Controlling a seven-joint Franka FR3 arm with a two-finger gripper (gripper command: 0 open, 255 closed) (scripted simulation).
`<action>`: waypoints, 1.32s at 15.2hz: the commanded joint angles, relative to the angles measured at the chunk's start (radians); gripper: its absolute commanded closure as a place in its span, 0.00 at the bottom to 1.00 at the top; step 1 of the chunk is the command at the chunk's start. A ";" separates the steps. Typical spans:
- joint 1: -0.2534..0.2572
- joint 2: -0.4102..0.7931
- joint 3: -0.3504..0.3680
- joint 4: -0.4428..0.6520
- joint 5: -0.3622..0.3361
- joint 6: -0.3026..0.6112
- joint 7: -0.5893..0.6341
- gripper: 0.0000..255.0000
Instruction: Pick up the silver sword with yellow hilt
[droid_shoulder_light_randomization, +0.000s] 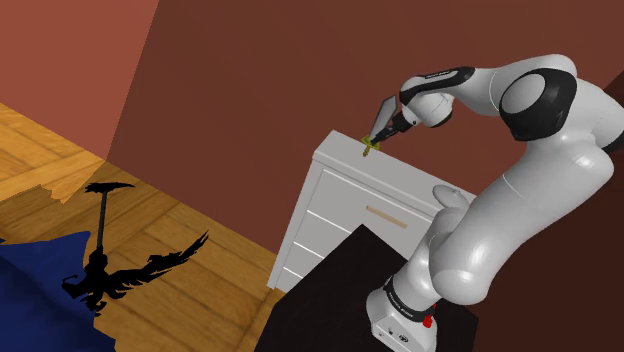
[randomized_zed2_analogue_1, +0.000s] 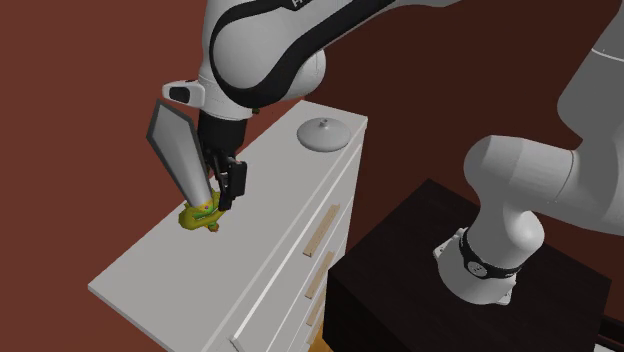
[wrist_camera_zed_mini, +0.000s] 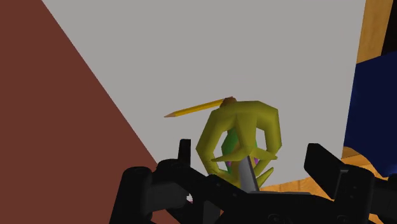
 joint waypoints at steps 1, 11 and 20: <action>0.001 0.003 -0.002 -0.003 0.006 0.003 -0.005 1.00; -0.004 -0.011 0.005 0.003 -0.016 -0.005 0.013 1.00; -0.059 -0.104 0.078 0.066 -0.158 -0.095 0.139 1.00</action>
